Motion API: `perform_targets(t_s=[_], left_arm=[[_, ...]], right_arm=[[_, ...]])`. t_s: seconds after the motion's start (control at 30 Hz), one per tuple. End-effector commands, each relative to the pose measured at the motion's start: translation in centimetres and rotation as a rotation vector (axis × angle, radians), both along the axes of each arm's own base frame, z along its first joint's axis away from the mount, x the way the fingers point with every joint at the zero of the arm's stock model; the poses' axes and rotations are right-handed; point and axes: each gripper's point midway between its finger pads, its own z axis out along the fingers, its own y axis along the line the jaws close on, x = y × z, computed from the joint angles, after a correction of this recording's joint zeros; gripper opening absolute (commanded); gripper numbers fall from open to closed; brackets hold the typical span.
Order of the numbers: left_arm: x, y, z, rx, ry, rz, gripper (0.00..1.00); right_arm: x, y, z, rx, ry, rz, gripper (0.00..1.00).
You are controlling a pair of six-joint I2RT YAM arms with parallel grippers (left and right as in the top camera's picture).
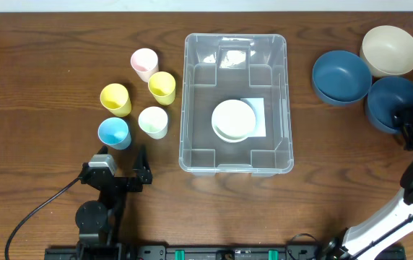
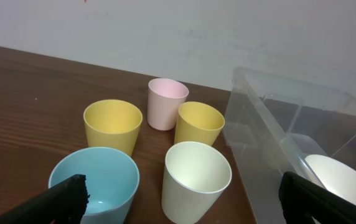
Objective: Pack container
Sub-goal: 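Move the right gripper to the dark teal bowl and grasp its rim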
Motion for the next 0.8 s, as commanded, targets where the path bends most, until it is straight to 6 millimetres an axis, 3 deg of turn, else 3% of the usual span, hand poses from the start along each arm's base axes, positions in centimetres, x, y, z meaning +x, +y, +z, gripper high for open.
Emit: perform_targets(t_s=[0.0,0.13,0.27,0.47,0.57,0.67,0.77], left_arm=[[0.1,0.2,-1.7,0.017,0.036,0.006,0.98],[0.1,0.2,-1.7,0.017,0.036,0.006,0.98],[0.1,0.2,-1.7,0.017,0.036,0.006,0.98],[0.1,0.2,-1.7,0.017,0.036,0.006,0.98],[0.1,0.2,-1.7,0.017,0.036,0.006,0.98],[0.1,0.2,-1.7,0.017,0.036,0.006,0.98],[0.1,0.2,-1.7,0.017,0.036,0.006,0.98]], right_arm=[[-1.1,-1.9,0.1,-0.031,0.017,-0.024,0.51],[-2.0,-3.0,0.1,-0.030,0.021,-0.026,0.22],[-2.7,-3.8,0.1,-0.031,0.021,-0.035,0.03],[-3.2,-4.3,0.2,-0.029,0.022,-0.015,0.01],[-2.2,-4.3,0.9,-0.002,-0.048,0.034,0.01],[-0.1,-4.3,3.7,0.036,-0.202,0.106,0.01],[2.4,-4.0,9.0,0.058,-0.411,0.181,0.01]])
